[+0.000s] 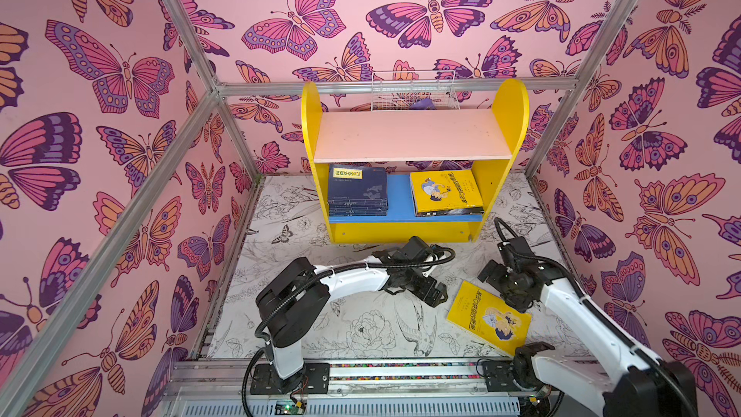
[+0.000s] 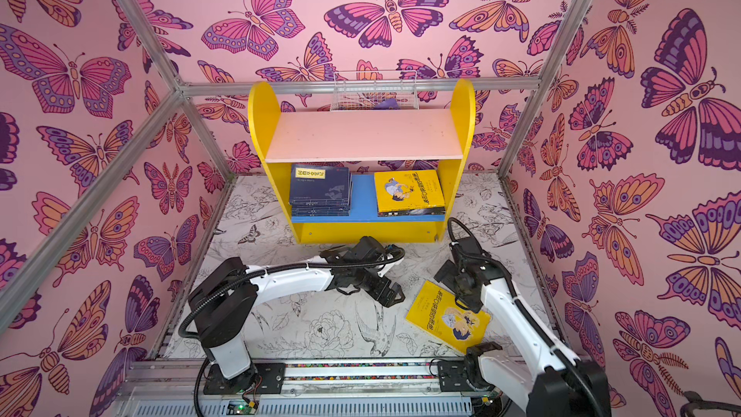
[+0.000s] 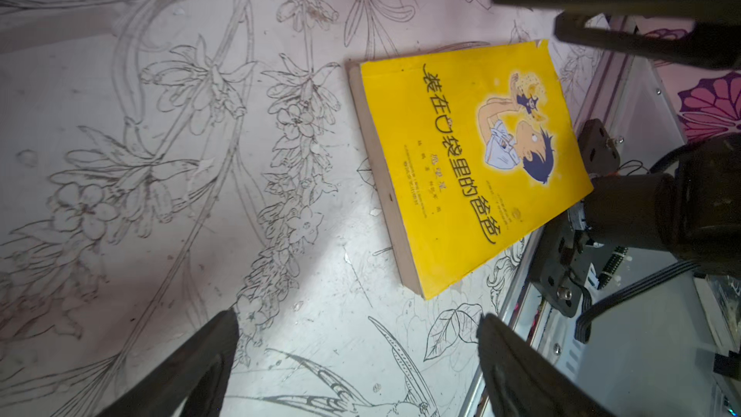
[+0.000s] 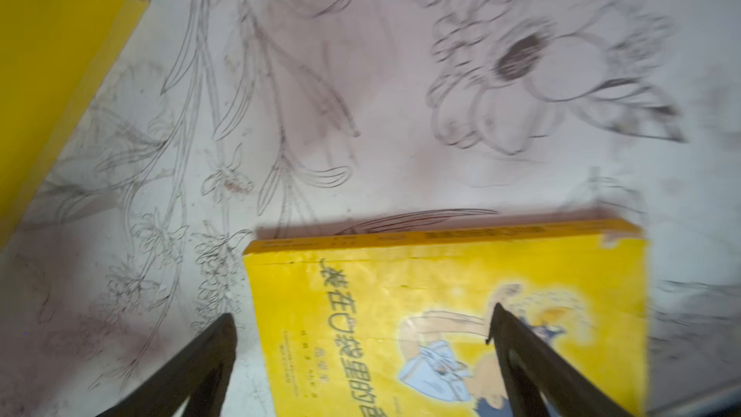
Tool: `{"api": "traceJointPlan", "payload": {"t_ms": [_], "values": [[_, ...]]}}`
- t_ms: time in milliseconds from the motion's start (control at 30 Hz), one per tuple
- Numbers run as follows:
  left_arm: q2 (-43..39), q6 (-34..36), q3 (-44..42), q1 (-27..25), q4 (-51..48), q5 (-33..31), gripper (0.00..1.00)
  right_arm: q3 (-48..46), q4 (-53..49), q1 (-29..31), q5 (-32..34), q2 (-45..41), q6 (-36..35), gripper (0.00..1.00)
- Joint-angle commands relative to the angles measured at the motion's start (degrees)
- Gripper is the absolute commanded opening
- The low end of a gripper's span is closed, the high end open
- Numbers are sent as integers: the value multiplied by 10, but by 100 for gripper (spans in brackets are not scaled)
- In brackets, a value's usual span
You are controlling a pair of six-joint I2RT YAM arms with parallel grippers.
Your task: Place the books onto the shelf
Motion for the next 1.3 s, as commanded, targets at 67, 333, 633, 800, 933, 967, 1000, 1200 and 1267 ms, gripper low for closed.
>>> {"api": "traceJointPlan", "payload": {"t_ms": [67, 333, 633, 800, 933, 967, 1000, 1200, 1267], "values": [[46, 33, 44, -7, -11, -9, 95, -49, -120, -90, 59, -29, 48, 99], [117, 39, 115, -20, -12, 3, 94, -117, -58, -181, -93, -32, 101, 99], [151, 32, 109, -7, -23, 51, 84, -123, 238, -57, -288, 90, 135, 95], [174, 39, 133, 7, -27, 48, 85, -5, 251, 42, -320, 161, 73, 96], [209, 48, 201, 19, -30, 46, 85, 34, 296, 104, -333, 176, 86, 100], [216, 45, 219, 22, -30, 41, 86, 37, 296, 105, -329, 170, 89, 100], [224, 43, 238, 26, -30, 29, 88, 42, 278, 105, -313, 160, 88, 100], [170, 38, 228, 31, -28, -117, 96, 57, 104, 101, -122, 91, 70, 99], [134, 29, 192, 31, -28, -156, 100, 46, 80, 97, -75, 69, 74, 99]]}}
